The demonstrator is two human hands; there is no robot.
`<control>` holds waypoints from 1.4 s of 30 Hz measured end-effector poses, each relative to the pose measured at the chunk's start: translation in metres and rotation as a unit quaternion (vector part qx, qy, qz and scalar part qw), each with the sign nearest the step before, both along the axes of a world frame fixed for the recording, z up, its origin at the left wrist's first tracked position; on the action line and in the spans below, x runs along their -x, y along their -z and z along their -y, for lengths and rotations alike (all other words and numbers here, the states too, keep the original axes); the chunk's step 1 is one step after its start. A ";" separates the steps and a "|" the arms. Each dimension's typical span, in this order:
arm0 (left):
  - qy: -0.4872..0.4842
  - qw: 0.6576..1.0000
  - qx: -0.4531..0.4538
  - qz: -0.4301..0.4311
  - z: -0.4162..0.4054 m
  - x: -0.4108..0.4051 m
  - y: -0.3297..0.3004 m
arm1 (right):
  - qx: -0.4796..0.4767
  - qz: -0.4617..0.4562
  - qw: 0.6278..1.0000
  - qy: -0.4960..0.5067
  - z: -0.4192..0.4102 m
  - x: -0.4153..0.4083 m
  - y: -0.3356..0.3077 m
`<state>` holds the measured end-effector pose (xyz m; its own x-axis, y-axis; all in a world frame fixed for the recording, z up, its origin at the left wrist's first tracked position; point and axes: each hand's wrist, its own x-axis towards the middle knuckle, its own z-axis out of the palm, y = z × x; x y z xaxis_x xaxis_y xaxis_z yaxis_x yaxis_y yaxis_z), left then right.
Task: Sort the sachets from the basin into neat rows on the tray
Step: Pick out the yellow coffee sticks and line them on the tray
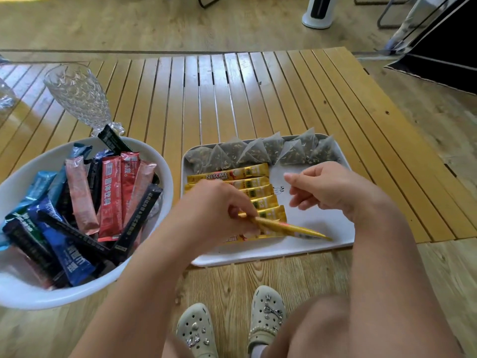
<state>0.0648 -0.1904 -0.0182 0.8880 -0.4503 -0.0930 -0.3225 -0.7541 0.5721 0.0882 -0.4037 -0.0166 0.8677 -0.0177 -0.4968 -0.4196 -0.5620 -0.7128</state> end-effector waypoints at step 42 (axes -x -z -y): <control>-0.006 0.978 -0.187 -0.094 -0.015 0.002 -0.005 | 0.097 -0.135 0.965 -0.202 -0.003 -0.001 0.012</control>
<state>0.0631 -0.1755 -0.0129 0.8442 -0.3430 -0.4119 -0.2277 -0.9251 0.3037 0.0894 -0.4003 -0.0285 0.6631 0.1787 -0.7269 -0.2946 -0.8305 -0.4728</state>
